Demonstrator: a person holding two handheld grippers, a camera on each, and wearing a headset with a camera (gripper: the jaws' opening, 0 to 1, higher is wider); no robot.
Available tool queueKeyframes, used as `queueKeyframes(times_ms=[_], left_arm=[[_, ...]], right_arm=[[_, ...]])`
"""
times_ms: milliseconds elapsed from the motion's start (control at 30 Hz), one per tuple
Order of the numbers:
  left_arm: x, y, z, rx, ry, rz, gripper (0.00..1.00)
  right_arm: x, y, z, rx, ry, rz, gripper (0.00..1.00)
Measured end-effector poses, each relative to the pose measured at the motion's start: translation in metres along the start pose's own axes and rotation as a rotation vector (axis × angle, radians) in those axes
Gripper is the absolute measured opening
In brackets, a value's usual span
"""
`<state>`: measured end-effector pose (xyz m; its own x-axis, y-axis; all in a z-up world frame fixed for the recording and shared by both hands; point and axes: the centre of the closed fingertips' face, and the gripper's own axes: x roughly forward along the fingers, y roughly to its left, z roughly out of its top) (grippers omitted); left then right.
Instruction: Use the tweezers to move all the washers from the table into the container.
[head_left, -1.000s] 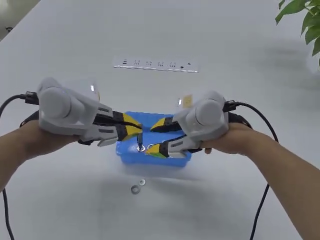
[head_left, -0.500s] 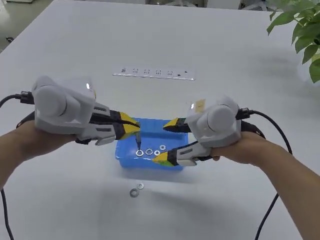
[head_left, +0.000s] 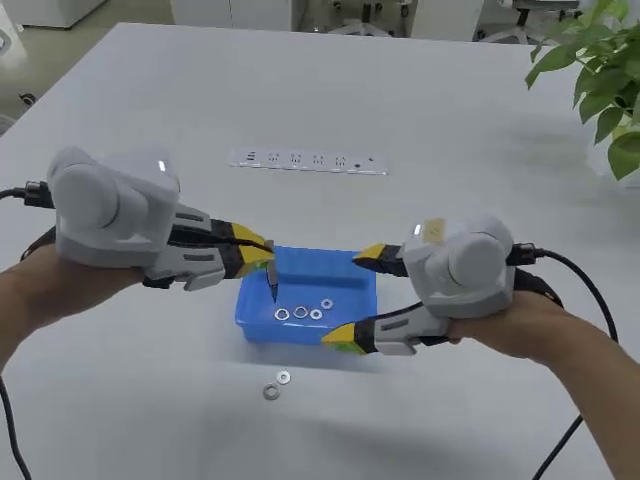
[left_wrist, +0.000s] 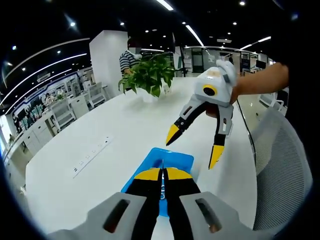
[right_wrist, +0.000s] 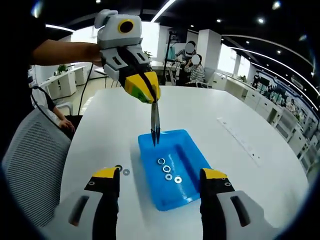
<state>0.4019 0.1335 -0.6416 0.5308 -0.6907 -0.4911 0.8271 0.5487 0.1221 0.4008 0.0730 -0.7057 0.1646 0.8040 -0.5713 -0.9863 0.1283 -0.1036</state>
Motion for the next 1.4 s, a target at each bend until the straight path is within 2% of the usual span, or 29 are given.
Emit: queueKeyframes(times_ms=[467,767,1033,1400], left_arm=[[-0.009,-0.014,0.004,-0.001,-0.009,0.001,0.05],[-0.012,-0.023,0.005,-0.003,-0.011,-0.001,0.05],[-0.012,-0.034,0.002,-0.009,-0.013,-0.015,0.05],[-0.006,-0.047,-0.005,-0.015,-0.011,-0.038,0.05]], right_arm=[[-0.018,0.015,-0.007,0.051,-0.022,-0.035,0.79],[-0.024,0.025,-0.014,0.083,-0.020,-0.037,0.88],[-0.026,0.029,-0.017,0.104,-0.020,-0.051,0.99],[-0.026,0.039,-0.020,0.113,-0.012,-0.039,1.00]])
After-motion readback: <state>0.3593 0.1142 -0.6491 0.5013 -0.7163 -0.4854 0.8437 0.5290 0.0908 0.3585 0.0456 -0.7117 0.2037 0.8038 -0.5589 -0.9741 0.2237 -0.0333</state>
